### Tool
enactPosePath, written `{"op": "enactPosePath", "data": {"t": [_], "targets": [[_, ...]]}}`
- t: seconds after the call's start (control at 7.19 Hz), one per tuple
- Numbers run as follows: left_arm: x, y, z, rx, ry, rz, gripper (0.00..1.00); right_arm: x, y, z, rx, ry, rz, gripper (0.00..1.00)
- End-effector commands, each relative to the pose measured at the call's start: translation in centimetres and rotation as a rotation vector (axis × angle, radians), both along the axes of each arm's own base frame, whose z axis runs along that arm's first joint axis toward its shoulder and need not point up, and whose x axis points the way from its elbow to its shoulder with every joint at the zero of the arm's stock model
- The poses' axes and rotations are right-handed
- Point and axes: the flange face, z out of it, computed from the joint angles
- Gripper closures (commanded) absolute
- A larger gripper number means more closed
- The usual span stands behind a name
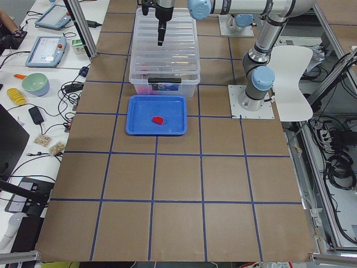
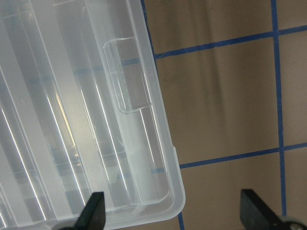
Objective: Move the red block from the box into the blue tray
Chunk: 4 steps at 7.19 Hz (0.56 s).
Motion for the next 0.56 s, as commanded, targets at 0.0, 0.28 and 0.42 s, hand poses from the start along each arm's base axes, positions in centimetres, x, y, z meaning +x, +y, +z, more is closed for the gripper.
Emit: {"op": "enactPosePath", "data": {"t": [0.0,0.28,0.42], "targets": [[-1.4,1.0,0.1,0.008,-0.041,-0.015,0.0,1.1,0.7,0.7,-0.015,0.026,0.012,0.0],[0.1,1.1,0.1,0.027,-0.035,0.013,0.0,1.1,0.5,0.8,-0.023,0.017,0.013,0.0],[0.4,1.0,0.0,0.027,-0.035,0.019,0.0,1.0,0.5,1.0,-0.029,0.017,0.013,0.0]]}}
